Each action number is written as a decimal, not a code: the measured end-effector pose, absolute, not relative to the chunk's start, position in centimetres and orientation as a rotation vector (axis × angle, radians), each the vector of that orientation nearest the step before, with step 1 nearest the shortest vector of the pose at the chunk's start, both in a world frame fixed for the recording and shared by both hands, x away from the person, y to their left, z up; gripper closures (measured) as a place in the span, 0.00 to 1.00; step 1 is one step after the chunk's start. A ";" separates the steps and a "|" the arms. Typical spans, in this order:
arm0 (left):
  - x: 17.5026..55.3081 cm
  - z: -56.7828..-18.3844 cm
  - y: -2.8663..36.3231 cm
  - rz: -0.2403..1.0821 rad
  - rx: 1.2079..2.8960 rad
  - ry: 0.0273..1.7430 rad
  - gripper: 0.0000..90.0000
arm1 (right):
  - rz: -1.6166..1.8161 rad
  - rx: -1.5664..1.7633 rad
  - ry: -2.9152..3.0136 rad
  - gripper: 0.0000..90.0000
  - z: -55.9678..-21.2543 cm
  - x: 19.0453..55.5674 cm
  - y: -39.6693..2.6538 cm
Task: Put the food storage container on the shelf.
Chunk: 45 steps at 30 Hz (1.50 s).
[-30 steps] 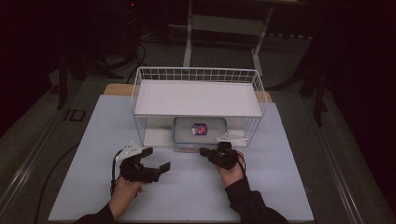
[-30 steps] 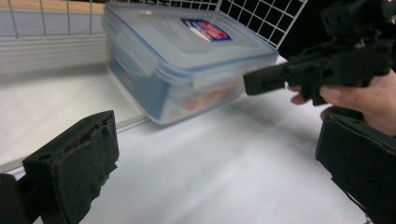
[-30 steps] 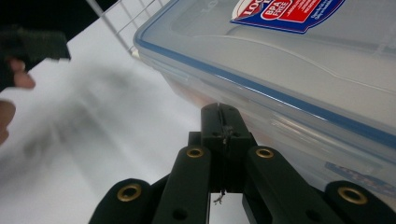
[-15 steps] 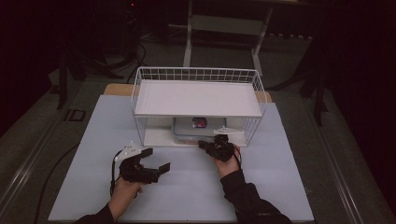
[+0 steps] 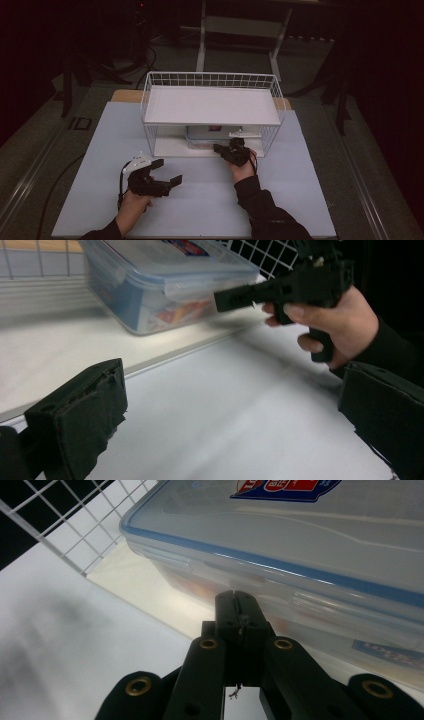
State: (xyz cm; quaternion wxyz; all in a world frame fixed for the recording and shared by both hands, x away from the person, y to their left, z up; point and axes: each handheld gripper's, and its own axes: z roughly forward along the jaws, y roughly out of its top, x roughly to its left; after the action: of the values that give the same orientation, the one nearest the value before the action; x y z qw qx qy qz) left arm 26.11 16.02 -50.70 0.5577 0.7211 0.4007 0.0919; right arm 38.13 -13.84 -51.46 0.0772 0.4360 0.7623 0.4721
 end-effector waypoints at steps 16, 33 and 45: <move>26.0 -50.6 16.0 0.225 1.705 0.933 0.00 | 1.439 1.305 2.293 0.93 -51.3 37.6 -13.6; 25.4 -49.7 15.4 0.255 1.719 0.853 0.00 | 1.600 1.128 2.309 0.18 -49.3 32.4 -15.6; 25.3 -49.8 15.2 0.255 1.722 0.852 0.00 | 1.539 1.100 2.285 0.16 -50.0 30.3 -17.7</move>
State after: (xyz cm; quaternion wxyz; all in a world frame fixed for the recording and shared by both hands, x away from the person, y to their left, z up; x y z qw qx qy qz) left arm 25.27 15.23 -49.75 0.5661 0.7325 0.3623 0.1085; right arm 30.29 -17.68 -50.04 0.0873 0.3694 0.7674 0.5168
